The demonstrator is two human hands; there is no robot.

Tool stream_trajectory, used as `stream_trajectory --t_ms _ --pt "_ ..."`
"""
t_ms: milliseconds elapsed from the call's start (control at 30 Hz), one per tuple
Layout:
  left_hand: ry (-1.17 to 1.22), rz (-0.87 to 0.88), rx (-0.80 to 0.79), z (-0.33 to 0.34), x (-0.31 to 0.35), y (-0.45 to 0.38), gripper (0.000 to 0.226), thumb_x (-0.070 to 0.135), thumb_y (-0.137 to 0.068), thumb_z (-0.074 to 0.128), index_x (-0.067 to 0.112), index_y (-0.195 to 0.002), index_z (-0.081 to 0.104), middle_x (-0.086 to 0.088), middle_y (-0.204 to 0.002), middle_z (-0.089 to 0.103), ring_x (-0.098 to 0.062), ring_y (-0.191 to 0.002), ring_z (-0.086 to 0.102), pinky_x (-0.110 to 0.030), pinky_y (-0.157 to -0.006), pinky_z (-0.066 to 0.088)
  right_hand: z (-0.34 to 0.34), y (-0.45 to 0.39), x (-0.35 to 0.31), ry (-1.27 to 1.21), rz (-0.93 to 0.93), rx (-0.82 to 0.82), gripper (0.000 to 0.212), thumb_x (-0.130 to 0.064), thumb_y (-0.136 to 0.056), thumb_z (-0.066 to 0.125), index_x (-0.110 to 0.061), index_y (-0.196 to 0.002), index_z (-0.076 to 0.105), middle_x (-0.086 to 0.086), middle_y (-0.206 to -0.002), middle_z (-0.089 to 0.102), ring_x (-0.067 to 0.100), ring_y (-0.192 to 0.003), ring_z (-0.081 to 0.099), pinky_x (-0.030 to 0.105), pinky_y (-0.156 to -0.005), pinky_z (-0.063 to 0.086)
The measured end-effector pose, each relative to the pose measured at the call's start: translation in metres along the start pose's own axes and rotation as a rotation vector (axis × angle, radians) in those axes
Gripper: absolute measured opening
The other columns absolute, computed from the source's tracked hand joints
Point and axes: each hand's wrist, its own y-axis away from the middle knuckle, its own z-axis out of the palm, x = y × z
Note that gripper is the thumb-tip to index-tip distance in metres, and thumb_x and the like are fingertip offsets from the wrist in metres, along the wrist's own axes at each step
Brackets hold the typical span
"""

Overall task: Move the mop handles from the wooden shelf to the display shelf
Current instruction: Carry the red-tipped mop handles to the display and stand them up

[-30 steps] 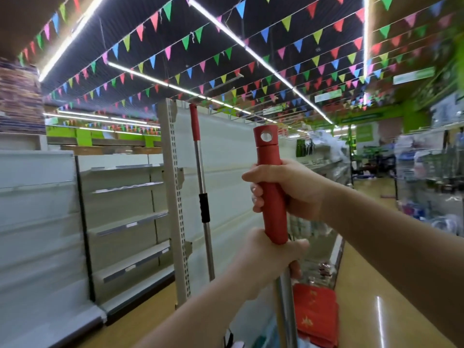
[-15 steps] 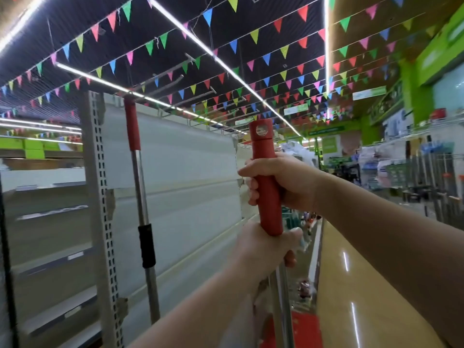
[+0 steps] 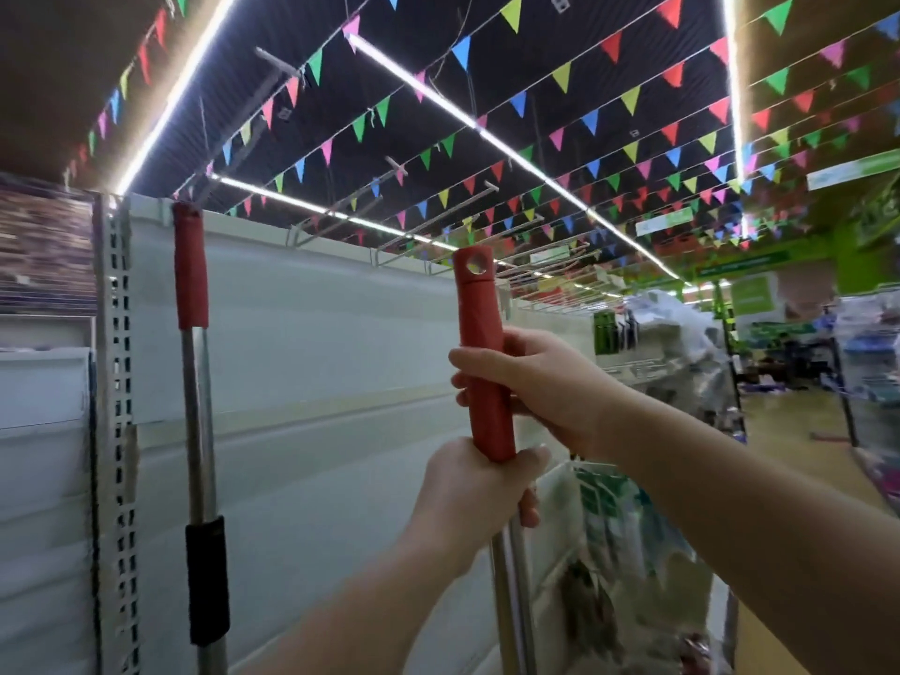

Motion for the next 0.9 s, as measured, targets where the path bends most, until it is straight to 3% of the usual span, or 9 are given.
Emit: stream_trajectory --t_ms 133,433,533,600,700,900 --pt "-0.050 0.007 0.031 0.006 -0.011 -0.040 0.018 0.026 -0.083 0.064 0.013 -0.073 0.058 0.002 -0.046 0.061 -0.016 -0.055 0.063 -0.036 -0.066 0.052 -0.015 -0.036 0.023 0.012 -0.093 0.009 0.009 -0.025 -0.088 0.059 -0.018 -0.092 0.057 0.006 -0.087 0.066 0.017 -0.080 0.063 0.028 -0.079 0.054" --pt "-0.067 -0.003 0.096 0.013 -0.014 -0.131 0.016 0.021 -0.080 0.067 0.009 -0.079 0.056 0.001 -0.044 0.059 -0.021 -0.050 0.063 -0.039 -0.074 0.057 -0.050 -0.121 0.057 -0.041 -0.193 0.002 0.011 -0.027 -0.089 0.057 -0.016 -0.092 0.057 0.003 -0.079 0.064 0.015 -0.070 0.062 0.026 -0.073 0.054" --pt "-0.099 -0.010 0.130 0.024 -0.011 -0.163 0.018 0.021 -0.080 0.068 0.010 -0.076 0.055 0.001 -0.043 0.058 -0.019 -0.047 0.061 -0.037 -0.069 0.057 -0.070 -0.148 0.068 -0.071 -0.244 0.003 0.013 -0.027 -0.089 0.057 -0.014 -0.091 0.058 0.004 -0.078 0.063 0.014 -0.067 0.062 0.025 -0.071 0.054" --pt "-0.136 -0.019 0.154 0.032 -0.009 -0.183 0.017 0.021 -0.080 0.067 0.010 -0.077 0.053 0.002 -0.040 0.057 -0.018 -0.045 0.061 -0.040 -0.074 0.057 -0.085 -0.166 0.075 -0.091 -0.279 -0.008 0.013 -0.027 -0.089 0.057 -0.014 -0.088 0.058 0.005 -0.078 0.063 0.014 -0.067 0.061 0.026 -0.071 0.054" --pt "-0.173 -0.031 0.207 0.042 -0.008 -0.212 0.017 0.021 -0.081 0.066 0.011 -0.078 0.052 0.003 -0.039 0.057 -0.016 -0.043 0.060 -0.034 -0.068 0.057 -0.106 -0.192 0.087 -0.140 -0.312 -0.041 0.014 -0.027 -0.089 0.057 -0.014 -0.085 0.058 0.005 -0.077 0.064 0.015 -0.066 0.062 0.026 -0.068 0.054" --pt "-0.267 -0.054 0.353 0.055 -0.002 -0.256 0.015 0.017 -0.081 0.065 0.007 -0.078 0.053 0.003 -0.042 0.057 -0.017 -0.042 0.060 -0.031 -0.062 0.056 -0.135 -0.242 0.102 -0.238 -0.339 -0.194 0.016 -0.029 -0.088 0.059 -0.014 -0.085 0.059 0.006 -0.078 0.065 0.016 -0.068 0.064 0.024 -0.066 0.055"
